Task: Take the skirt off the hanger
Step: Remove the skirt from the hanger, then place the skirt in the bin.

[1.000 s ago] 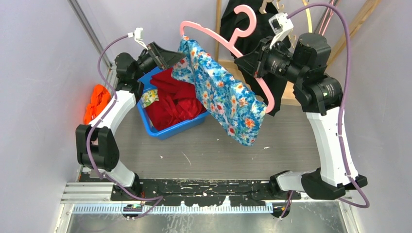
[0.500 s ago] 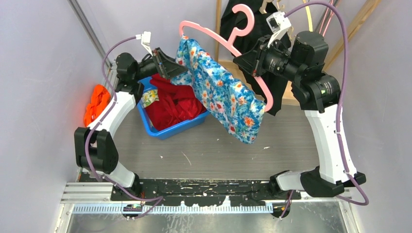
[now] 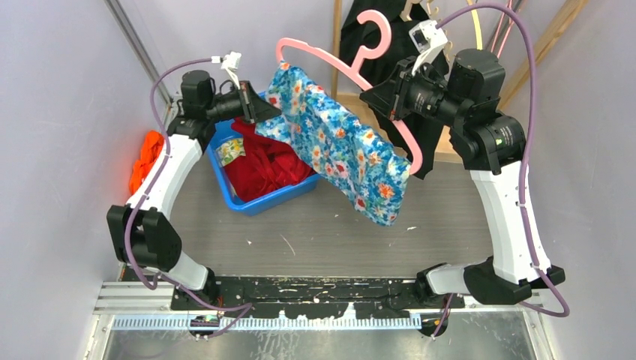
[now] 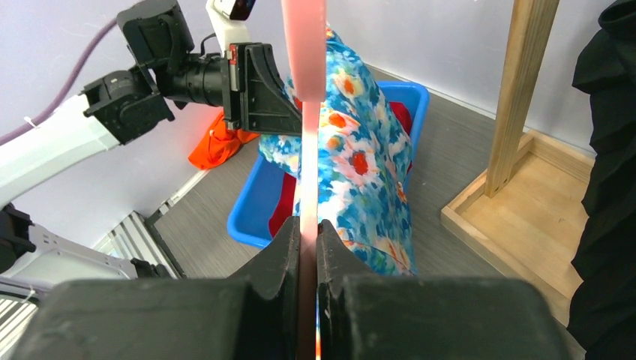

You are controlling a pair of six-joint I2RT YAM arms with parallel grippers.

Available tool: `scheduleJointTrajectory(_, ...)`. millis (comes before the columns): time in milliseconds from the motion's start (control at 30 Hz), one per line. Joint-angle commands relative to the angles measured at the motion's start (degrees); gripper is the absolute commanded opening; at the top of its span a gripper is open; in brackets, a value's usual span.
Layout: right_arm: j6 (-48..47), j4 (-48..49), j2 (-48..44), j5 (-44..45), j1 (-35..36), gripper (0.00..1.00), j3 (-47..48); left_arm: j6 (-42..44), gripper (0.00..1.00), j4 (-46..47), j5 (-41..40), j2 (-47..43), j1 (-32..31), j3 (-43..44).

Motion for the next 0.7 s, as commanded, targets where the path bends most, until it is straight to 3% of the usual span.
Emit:
scheduleJointTrajectory(0,-1.4,5.5,-1.0,1.2,0.4,0.00,3.0,10.1,0.00,-19.3,-16.5,-3.2,5.6,0.4)
scheduleJointTrajectory(100,-3.0,4.9,-1.1,2.4,0.4,0.00,2.8,16.0,0.00,-31.0,-42.1,-3.2,8.9,-4.9)
scheduleJointTrajectory(133,-3.6,4.7,-0.9,2.9,0.4,0.00,3.0,15.8,0.00,-33.9,-45.9,-1.9,12.5,-7.0)
scheduleJointTrajectory(233,-4.4,4.7,-0.1,3.7,0.7,0.00,3.8,12.3,0.00,-33.4,-44.8,1.2,21.6,-10.7)
scheduleJointTrajectory(300,-4.7,4.6,0.5,4.0,0.9,0.00,4.2,12.6,0.00,-34.1,-45.9,1.5,23.5,-8.4)
scheduleJointTrajectory(433,-5.0,4.5,1.6,4.4,1.1,0.00,4.5,13.5,0.00,-35.6,-47.7,0.4,23.4,1.8)
scheduleJointTrajectory(667,-5.1,4.5,3.2,4.4,1.5,0.00,5.6,14.4,0.00,-42.7,-43.8,4.4,19.6,24.7)
